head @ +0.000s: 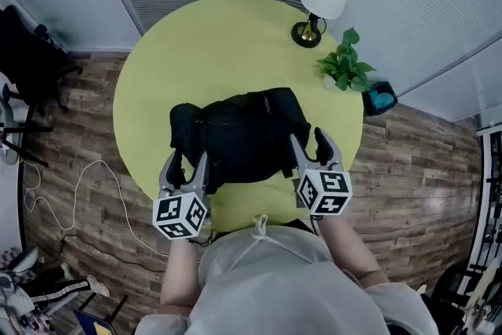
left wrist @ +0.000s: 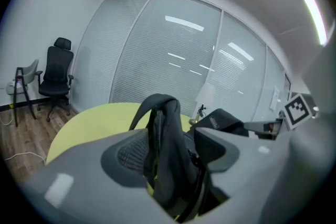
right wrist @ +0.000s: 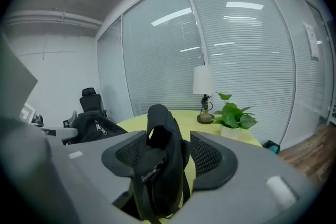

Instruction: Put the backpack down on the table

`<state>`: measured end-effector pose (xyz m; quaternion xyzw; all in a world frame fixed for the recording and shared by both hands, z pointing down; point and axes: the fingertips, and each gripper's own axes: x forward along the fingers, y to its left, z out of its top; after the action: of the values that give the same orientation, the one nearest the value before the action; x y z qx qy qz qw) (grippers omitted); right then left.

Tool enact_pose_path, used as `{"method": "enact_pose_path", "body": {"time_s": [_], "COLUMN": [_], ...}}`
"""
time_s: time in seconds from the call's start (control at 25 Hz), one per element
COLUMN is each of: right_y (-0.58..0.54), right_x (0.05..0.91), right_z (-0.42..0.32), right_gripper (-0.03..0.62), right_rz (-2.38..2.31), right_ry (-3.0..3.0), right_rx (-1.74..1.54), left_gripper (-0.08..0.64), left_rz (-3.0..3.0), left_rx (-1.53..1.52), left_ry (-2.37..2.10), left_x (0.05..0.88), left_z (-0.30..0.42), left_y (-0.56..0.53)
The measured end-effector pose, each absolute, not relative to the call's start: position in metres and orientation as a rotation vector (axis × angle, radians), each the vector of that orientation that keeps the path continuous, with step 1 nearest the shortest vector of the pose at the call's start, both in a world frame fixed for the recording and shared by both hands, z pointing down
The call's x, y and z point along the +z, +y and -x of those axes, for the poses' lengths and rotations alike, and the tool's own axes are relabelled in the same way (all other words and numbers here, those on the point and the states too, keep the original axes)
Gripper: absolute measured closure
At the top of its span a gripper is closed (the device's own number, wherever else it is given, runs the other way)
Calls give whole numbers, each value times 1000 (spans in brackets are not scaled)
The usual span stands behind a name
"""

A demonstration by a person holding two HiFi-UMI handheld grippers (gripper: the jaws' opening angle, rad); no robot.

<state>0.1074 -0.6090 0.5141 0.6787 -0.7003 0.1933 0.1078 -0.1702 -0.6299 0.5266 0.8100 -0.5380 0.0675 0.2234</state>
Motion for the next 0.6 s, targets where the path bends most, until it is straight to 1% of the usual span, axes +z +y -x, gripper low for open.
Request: {"method": "enact_pose_path", "body": {"time_s": [0.12, 0.24, 0.28, 0.4, 0.44, 0.6], "right_y": [-589, -572, -567, -554, -550, -538], "right_x": [500, 496, 496, 499, 501, 500], "right_z": [-98, -80, -74, -57, -51, -28], "right_gripper": [401, 556, 592, 592, 592, 594], "right_rz": [-2020, -1995, -1989, -1959, -1941, -1856], "right_ry": [-2095, -2150, -2165, -2213, -2227, -2274], "right_rx": [542, 563, 575, 613, 622, 597], "left_gripper": [326, 392, 421, 530, 554, 554], "left_rz": [-2283, -2347, -2364, -2410, -2424, -2492], "left_rx": [121, 97, 107, 152, 182, 276], "left_ry": [-1462, -1339, -1316, -1306, -1305, -1285], "left_x": [509, 500, 499, 496, 496, 493], "left_z": [170, 158, 156, 153, 152, 145], "left_y": [-615, -596, -590, -576, -572, -555]}}
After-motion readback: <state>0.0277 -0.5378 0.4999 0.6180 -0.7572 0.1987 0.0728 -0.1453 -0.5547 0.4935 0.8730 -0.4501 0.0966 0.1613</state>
